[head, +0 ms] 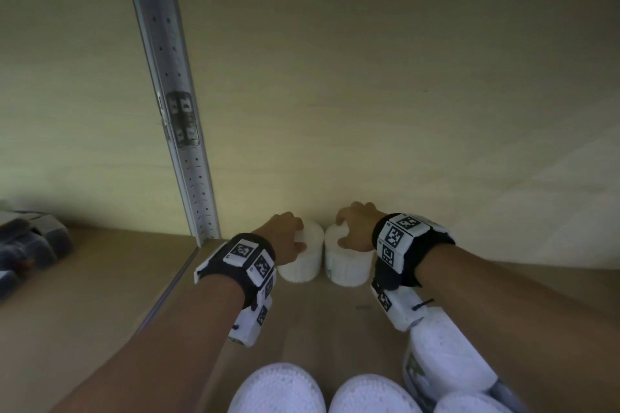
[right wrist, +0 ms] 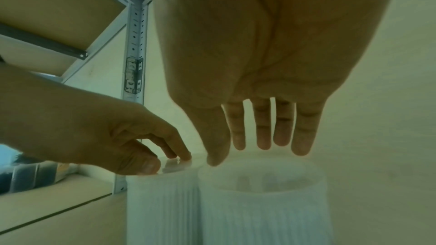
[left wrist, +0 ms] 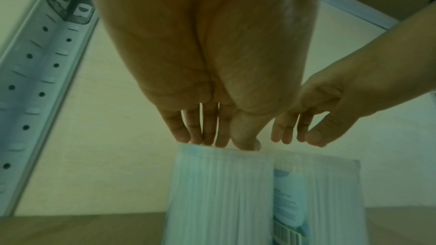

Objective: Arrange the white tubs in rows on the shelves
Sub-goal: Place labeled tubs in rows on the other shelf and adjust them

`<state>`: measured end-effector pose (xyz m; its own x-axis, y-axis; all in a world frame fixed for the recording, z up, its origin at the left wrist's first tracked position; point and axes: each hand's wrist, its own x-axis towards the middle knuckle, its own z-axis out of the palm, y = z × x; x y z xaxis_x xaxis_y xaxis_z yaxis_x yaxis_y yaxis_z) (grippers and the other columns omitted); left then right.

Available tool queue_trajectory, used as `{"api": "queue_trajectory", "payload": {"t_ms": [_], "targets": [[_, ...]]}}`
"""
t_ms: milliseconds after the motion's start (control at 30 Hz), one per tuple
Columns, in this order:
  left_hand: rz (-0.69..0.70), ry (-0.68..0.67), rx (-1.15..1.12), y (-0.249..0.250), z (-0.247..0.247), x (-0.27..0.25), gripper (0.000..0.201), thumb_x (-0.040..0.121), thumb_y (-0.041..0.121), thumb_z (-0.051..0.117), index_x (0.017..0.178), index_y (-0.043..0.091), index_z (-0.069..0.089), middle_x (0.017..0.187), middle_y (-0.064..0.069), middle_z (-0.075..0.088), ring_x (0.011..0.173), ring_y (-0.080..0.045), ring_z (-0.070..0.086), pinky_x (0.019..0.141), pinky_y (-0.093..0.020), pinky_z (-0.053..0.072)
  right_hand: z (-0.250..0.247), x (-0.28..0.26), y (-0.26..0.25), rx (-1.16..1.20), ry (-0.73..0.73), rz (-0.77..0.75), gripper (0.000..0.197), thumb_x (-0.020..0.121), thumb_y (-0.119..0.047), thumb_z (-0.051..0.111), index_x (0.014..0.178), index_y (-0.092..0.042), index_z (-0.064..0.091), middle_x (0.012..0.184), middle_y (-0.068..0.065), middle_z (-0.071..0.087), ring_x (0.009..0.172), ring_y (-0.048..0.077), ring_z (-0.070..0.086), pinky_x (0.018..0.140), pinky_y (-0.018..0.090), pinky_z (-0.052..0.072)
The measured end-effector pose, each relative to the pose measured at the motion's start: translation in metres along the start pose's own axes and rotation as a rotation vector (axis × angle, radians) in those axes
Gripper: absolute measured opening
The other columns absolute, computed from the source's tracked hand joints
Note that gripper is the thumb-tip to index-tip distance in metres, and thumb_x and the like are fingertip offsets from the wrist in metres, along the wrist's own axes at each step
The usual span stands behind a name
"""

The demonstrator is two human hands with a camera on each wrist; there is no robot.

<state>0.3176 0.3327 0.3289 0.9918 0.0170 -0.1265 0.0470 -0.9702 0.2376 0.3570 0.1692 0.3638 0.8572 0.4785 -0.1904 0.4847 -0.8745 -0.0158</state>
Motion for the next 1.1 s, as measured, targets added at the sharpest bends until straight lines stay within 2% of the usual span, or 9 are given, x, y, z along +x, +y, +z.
{"api": "queue_trajectory", "payload": {"t_ms": [67,167,300,500,600,700,833,933,1100], "targets": [[0.002,-0.003,0.007,0.001,-0.001,-0.001,0.056,0.097,0.031,0.048,0.146,0.01,0.031,0.15,-0.009,0.03,0.139,-0.026,0.03,0.115,-0.035,0.027,0.004,0.0,-0.003,-0.043,0.012,0.013,0.045,0.096,-0.027,0.051,0.135,-0.006,0.05,0.139,0.015,0.047,0.127,0.03,0.047,0.104,0.034,0.039],[0.003,-0.014,0.015,0.001,-0.001,-0.001,0.055,0.098,0.031,0.047,0.146,0.01,0.031,0.151,-0.009,0.029,0.14,-0.026,0.029,0.115,-0.035,0.027,0.008,0.001,-0.004,-0.052,-0.009,0.017,0.048,0.095,-0.031,0.053,0.133,-0.003,0.053,0.138,0.016,0.05,0.125,0.028,0.052,0.102,0.033,0.043],[0.002,-0.019,0.024,0.001,-0.002,-0.002,0.056,0.098,0.032,0.048,0.146,0.011,0.031,0.151,-0.009,0.028,0.14,-0.026,0.029,0.115,-0.036,0.027,0.005,0.001,-0.003,-0.021,-0.023,0.013,0.051,0.095,-0.025,0.055,0.139,0.0,0.048,0.141,0.019,0.05,0.128,0.029,0.052,0.104,0.034,0.044],[-0.001,-0.018,0.028,0.002,-0.002,-0.001,0.055,0.097,0.031,0.048,0.146,0.012,0.032,0.15,-0.008,0.03,0.139,-0.027,0.03,0.114,-0.037,0.03,0.002,0.004,0.005,0.064,-0.112,-0.03,0.052,0.09,-0.012,0.062,0.139,-0.009,0.045,0.146,0.01,0.04,0.13,0.027,0.047,0.104,0.03,0.04],[-0.004,-0.022,0.023,0.001,-0.003,0.0,0.054,0.097,0.032,0.049,0.145,0.012,0.033,0.149,-0.008,0.031,0.138,-0.027,0.032,0.113,-0.037,0.031,-0.002,0.004,0.007,0.07,-0.145,-0.048,0.053,0.09,-0.004,0.059,0.141,-0.012,0.045,0.148,0.011,0.037,0.132,0.029,0.045,0.103,0.032,0.041],[-0.007,-0.036,0.028,0.001,-0.004,0.0,0.055,0.097,0.032,0.049,0.145,0.012,0.033,0.15,-0.008,0.03,0.139,-0.027,0.031,0.113,-0.037,0.031,-0.004,0.001,0.007,0.064,-0.113,-0.066,0.051,0.092,-0.003,0.054,0.141,-0.014,0.045,0.149,0.012,0.036,0.132,0.03,0.044,0.102,0.032,0.041],[-0.004,-0.03,0.031,0.001,-0.004,0.001,0.054,0.097,0.032,0.049,0.145,0.012,0.033,0.148,-0.008,0.031,0.138,-0.027,0.032,0.113,-0.037,0.031,-0.004,0.001,0.004,-0.03,-0.024,-0.031,0.048,0.095,-0.019,0.054,0.14,-0.007,0.046,0.145,0.014,0.041,0.13,0.029,0.047,0.105,0.032,0.04],[-0.005,-0.027,0.027,0.001,-0.003,0.0,0.055,0.097,0.032,0.048,0.145,0.012,0.032,0.149,-0.008,0.031,0.138,-0.027,0.031,0.113,-0.037,0.03,-0.002,0.003,0.004,-0.078,-0.069,0.008,0.056,0.094,-0.037,0.054,0.135,0.0,0.05,0.139,0.017,0.051,0.125,0.03,0.054,0.103,0.036,0.046],[0.0,-0.016,0.02,0.001,-0.002,0.0,0.054,0.097,0.031,0.048,0.145,0.012,0.032,0.149,-0.008,0.031,0.138,-0.026,0.03,0.114,-0.036,0.029,0.003,0.002,0.008,-0.077,-0.063,-0.008,0.057,0.092,-0.04,0.056,0.134,-0.002,0.048,0.138,0.016,0.047,0.123,0.03,0.051,0.103,0.037,0.045]]}}
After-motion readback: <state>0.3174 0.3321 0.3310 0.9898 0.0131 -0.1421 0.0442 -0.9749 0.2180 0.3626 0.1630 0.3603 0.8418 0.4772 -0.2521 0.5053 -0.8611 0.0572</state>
